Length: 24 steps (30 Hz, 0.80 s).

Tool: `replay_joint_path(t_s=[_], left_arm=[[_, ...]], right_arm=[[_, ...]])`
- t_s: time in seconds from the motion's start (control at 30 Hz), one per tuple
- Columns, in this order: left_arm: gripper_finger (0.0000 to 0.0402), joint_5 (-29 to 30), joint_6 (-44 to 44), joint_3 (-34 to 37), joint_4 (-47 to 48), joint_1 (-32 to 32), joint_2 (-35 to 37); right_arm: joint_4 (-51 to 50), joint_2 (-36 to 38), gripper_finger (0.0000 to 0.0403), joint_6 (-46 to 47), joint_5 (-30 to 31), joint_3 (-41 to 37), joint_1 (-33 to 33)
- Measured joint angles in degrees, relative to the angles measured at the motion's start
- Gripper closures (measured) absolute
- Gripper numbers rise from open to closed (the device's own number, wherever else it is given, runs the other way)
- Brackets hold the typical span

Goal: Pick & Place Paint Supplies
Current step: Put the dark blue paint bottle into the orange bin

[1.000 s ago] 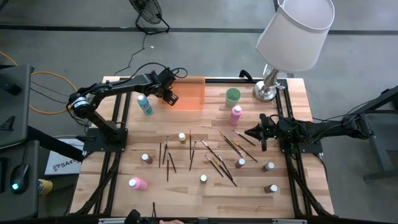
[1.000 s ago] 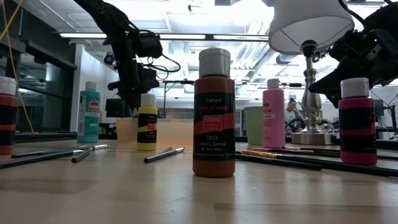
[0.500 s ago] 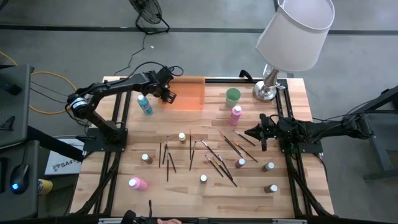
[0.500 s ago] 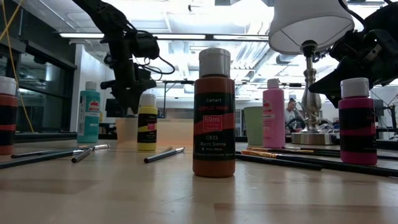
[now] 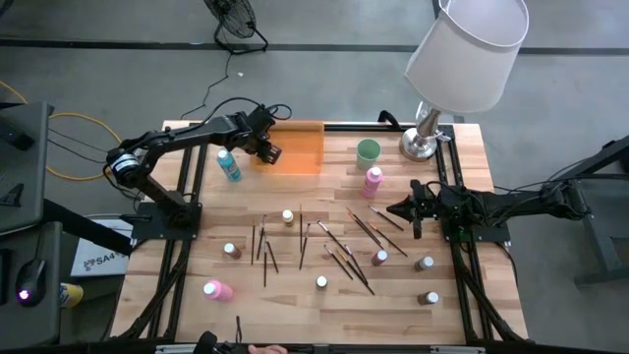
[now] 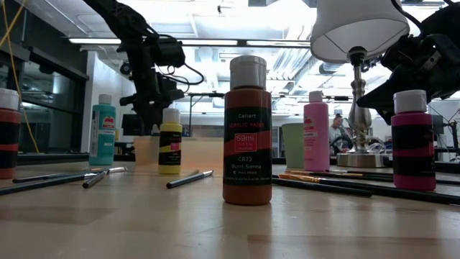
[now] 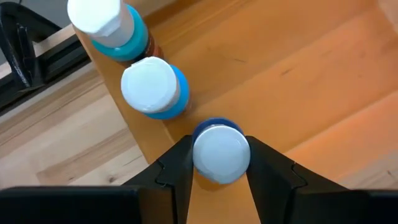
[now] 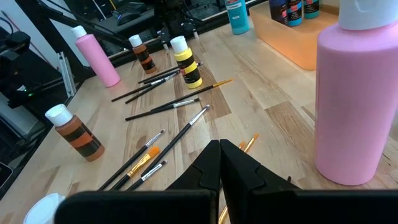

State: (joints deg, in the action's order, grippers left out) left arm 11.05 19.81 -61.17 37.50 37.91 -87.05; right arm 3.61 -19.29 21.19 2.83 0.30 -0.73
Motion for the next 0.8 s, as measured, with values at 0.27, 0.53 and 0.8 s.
replay_joint_path(t_s=[0.27, 0.53, 0.8], left_arm=[[0.0275, 2.38, 0.00, 0.00, 0.79, 0.02, 0.00], [0.0275, 1.75, 0.00, 0.00, 0.81, 0.77, -0.11], [0.0274, 2.34, -0.07, -0.05, 1.29, 0.74, -0.11]], right_arm=[[0.00, 0.00, 0.0401, -0.02, 0.00, 0.02, 0.00], [0.00, 0.00, 0.0401, 0.00, 0.00, 0.02, 0.00], [0.00, 0.00, 0.0401, 0.00, 0.00, 0.00, -0.01]])
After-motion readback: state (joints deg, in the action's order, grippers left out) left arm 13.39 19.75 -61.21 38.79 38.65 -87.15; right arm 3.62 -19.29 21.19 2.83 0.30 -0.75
